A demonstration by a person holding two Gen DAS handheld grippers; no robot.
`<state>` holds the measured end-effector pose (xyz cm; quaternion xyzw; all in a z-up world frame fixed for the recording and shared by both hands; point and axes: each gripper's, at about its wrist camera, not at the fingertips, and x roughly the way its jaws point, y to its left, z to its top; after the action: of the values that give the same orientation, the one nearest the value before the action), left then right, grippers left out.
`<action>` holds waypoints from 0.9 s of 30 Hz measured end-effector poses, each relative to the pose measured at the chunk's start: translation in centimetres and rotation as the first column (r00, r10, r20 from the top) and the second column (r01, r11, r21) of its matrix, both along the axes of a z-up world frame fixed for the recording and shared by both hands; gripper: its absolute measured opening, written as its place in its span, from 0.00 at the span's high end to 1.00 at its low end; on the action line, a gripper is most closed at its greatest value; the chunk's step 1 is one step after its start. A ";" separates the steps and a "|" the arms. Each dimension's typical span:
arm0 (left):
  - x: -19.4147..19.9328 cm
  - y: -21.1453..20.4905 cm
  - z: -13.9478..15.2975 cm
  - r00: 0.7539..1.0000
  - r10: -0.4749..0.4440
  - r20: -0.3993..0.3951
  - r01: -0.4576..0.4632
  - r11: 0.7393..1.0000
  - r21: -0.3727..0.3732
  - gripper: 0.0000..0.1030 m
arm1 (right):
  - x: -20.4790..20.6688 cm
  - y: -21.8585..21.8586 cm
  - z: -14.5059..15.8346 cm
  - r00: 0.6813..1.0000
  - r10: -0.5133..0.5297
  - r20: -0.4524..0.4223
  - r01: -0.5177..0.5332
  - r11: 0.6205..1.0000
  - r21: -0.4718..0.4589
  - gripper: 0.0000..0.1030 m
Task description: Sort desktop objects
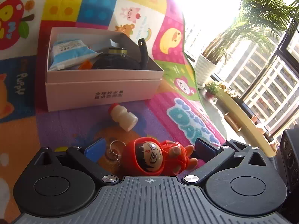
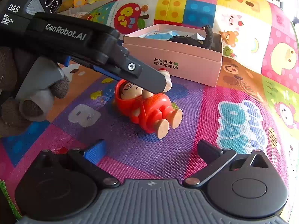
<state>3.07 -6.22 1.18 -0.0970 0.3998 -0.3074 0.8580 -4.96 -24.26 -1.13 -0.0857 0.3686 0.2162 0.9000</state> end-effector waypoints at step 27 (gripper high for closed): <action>4.4 -3.8 -2.0 0.978 0.055 0.201 -0.104 0.964 0.245 0.27 | 0.2 -0.3 -0.2 1.000 -0.031 0.003 0.031 1.000 0.001 0.00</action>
<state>7.52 -9.98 -0.84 0.0281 0.3468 -0.2266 0.9097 -4.79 -24.52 -1.33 -0.0799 0.3684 0.2022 0.9039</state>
